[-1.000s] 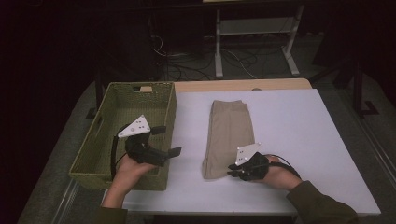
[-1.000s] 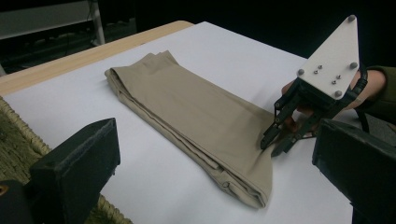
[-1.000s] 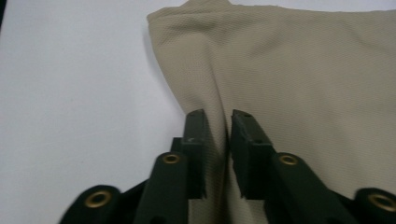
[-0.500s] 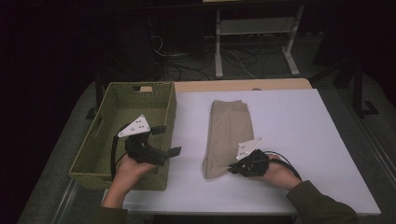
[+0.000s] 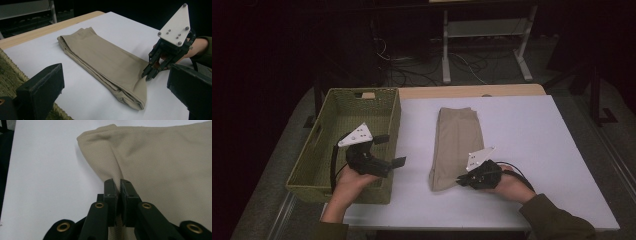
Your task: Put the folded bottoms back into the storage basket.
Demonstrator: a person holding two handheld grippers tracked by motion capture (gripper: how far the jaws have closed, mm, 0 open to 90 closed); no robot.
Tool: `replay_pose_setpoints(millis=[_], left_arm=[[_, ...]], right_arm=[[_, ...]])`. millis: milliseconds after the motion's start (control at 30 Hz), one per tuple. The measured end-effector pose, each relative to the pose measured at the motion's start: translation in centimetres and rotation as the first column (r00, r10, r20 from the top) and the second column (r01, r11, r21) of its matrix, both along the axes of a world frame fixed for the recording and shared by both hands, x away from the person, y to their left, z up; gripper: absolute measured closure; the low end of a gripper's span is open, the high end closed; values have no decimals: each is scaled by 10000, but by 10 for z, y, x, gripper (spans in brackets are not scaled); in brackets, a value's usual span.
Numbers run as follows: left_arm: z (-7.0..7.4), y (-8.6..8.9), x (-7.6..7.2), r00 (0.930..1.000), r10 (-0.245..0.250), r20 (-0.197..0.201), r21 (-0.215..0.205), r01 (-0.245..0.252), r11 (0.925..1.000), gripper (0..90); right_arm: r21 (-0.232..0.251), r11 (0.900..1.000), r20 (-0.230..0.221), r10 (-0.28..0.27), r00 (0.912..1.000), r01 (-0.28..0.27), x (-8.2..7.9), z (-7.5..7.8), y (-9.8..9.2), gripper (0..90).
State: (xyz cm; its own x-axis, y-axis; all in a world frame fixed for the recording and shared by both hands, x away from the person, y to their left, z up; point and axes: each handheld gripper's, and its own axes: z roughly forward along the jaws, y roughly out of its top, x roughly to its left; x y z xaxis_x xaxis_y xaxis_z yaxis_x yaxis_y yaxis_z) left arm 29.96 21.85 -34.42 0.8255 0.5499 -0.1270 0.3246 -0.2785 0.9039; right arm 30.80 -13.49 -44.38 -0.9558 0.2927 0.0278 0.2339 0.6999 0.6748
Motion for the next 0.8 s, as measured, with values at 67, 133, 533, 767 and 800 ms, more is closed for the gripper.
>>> replay_pose_setpoints(millis=[67,133,533,767,800], left_arm=[[0,0,0,10000,-1,6,-15,1,10000,13],[0,0,0,10000,1,6,-18,-1,10000,13],[0,0,0,10000,4,19,-17,-4,10000,13],[0,0,0,10000,7,24,-24,-7,10000,13],[0,0,0,10000,6,29,-23,-6,10000,13]], right_arm=[[11,10000,4,9,10000,-9,-1,1,0,837],[2,10000,20,42,10000,-42,-2,2,-1,836],[37,9996,18,276,9996,-276,-9,6,-1,836],[87,9991,-32,425,9991,-425,-18,9,-3,836],[76,9989,-52,464,9989,-463,-20,9,-4,837]])
